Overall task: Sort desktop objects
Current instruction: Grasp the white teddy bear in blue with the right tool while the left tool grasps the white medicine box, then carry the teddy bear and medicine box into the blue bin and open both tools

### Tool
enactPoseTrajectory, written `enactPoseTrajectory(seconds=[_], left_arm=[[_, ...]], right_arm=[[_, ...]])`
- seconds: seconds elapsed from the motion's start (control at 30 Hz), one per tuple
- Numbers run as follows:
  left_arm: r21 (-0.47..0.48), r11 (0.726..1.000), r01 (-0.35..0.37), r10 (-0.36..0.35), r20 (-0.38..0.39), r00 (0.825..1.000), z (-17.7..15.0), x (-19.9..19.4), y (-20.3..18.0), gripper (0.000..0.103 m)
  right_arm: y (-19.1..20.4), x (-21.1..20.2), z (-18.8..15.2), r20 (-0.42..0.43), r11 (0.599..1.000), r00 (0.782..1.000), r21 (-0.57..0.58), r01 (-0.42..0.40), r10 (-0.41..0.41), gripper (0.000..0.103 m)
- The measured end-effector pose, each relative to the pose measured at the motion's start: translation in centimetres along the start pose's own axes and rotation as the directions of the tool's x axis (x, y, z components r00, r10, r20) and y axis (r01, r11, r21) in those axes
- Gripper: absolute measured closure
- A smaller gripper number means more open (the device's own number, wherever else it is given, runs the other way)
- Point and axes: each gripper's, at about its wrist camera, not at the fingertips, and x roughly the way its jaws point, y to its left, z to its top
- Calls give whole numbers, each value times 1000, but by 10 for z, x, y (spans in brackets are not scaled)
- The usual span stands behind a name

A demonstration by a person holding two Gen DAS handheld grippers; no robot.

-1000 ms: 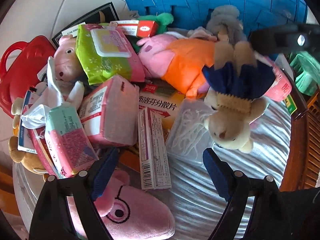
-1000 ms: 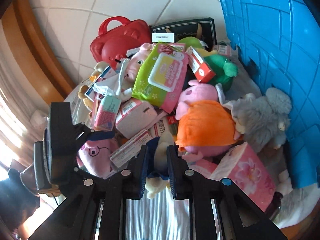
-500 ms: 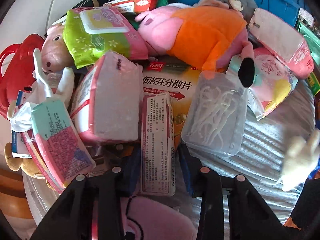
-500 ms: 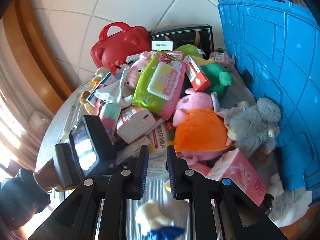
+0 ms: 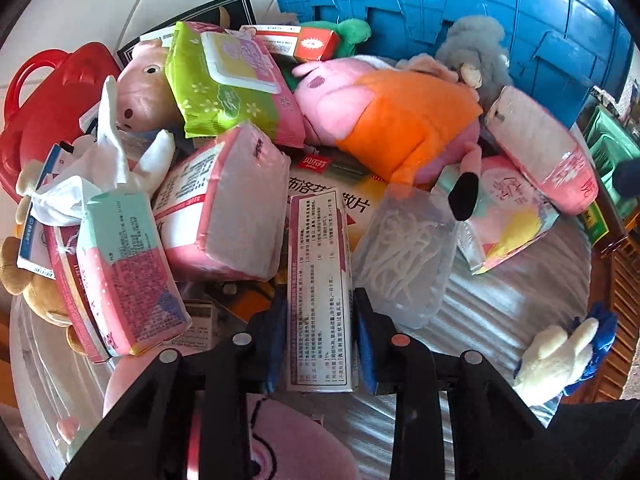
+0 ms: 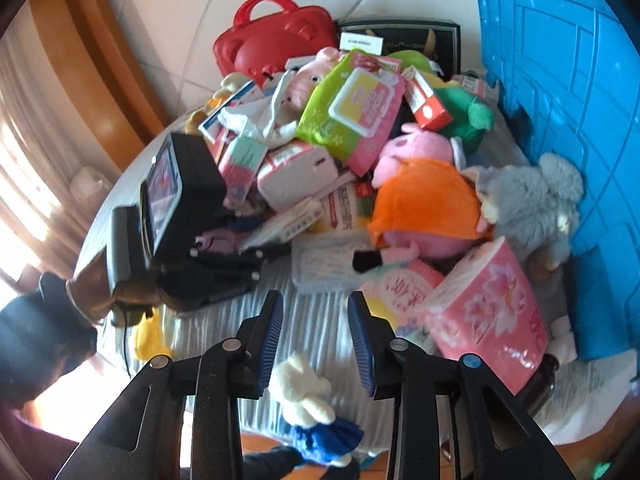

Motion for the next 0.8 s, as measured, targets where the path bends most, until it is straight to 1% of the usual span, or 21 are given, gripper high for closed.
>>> enactPoseTrajectory(seconds=[0.03,0.07,0.1,0.17,0.2,0.23,0.27,0.3,0.33,0.37,0.4,0.43,0.47,0.5,0.57,0.63,0.73,0.8], left_arm=[[-7,1000,5,-5,10,1000,0,-2,2,73],[-15,1000,11,-10,15,1000,0,-4,3,73],[-21,1000,17,-17,17,1000,1,-5,6,73],[-19,1000,15,-15,18,1000,0,-5,6,73],[-16,1000,15,-15,16,1000,-5,-7,1,73],[-13,1000,13,-13,16,1000,-6,-7,1,73],[-12,1000,14,-14,17,1000,-7,-8,2,73],[-14,1000,17,-16,20,1000,-6,-9,1,73],[-17,1000,20,-20,26,999,-7,-15,1,73],[-17,1000,18,-18,31,999,-1,-12,1,73],[-16,1000,12,-12,33,999,-1,-13,2,73],[-17,1000,7,-7,35,999,0,-15,4,73],[-22,1000,7,-6,41,999,0,-17,5,73],[-27,1000,8,-6,51,999,-1,-22,7,73],[-38,999,-1,4,72,997,-2,-31,11,73],[-51,999,-8,14,103,995,0,-44,16,73],[-66,998,-18,29,163,986,8,-67,25,74],[-67,997,-28,42,214,976,18,-85,28,74]], right_arm=[[3,3,-9,-22,1000,1000,-16,-11,10,55],[6,8,-19,-54,999,998,-39,-26,24,39],[11,14,-28,-86,997,996,-67,-43,37,33],[19,29,-46,-151,991,988,-120,-62,43,33],[22,38,-53,-181,988,983,-148,-51,24,34],[24,49,-58,-201,984,979,-179,-19,-17,35],[25,58,-62,-213,979,976,-206,8,-53,37],[24,66,-64,-222,976,972,-215,28,-77,46],[22,75,-65,-239,976,966,-214,48,-100,52],[21,85,-68,-263,975,957,-215,61,-118,63],[21,92,-70,-272,974,954,-214,71,-130,63],[21,93,-69,-264,975,956,-207,78,-132,64],[23,91,-66,-255,975,957,-201,89,-140,67],[24,85,-60,-227,976,963,-194,101,-145,71],[24,66,-44,-150,983,979,-142,118,-139,71],[28,41,-25,-61,985,988,-113,133,-140,71],[40,4,4,70,979,985,-119,166,-158,71],[46,-20,23,155,975,973,-112,191,-172,71]])
